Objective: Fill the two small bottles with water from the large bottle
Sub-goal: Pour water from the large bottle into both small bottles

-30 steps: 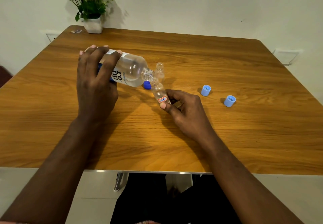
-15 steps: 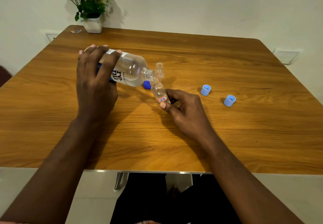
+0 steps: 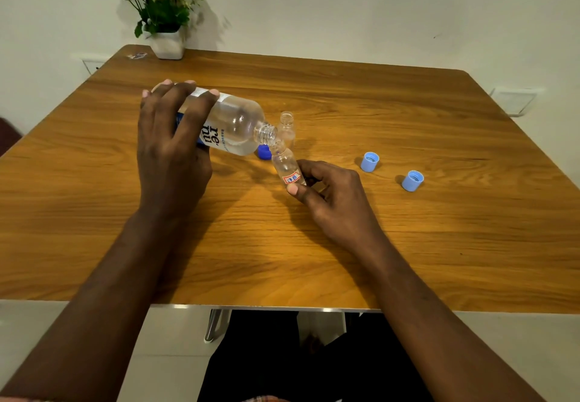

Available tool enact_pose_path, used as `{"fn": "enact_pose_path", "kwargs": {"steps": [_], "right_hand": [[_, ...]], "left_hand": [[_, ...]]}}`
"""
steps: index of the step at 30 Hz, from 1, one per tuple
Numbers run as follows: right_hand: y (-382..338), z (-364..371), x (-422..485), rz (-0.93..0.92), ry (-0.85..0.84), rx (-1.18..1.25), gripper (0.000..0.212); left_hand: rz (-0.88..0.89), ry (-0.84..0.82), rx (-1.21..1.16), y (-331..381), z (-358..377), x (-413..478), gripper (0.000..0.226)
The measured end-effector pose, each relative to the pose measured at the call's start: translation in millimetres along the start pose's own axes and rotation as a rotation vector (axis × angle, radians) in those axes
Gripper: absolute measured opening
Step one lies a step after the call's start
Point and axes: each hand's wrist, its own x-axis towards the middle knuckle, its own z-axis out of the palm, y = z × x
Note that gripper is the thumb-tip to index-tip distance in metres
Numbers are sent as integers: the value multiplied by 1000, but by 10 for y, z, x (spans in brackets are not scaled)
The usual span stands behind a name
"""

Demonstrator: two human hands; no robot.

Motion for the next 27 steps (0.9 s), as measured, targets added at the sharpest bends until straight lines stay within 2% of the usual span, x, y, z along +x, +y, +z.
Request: {"fn": "enact_pose_path", "kwargs": {"steps": [27], "right_hand": [[-3,-2,1,2,-4,-10,20]], "left_hand": [[2,-6,11,11,-2,6,55]]}}
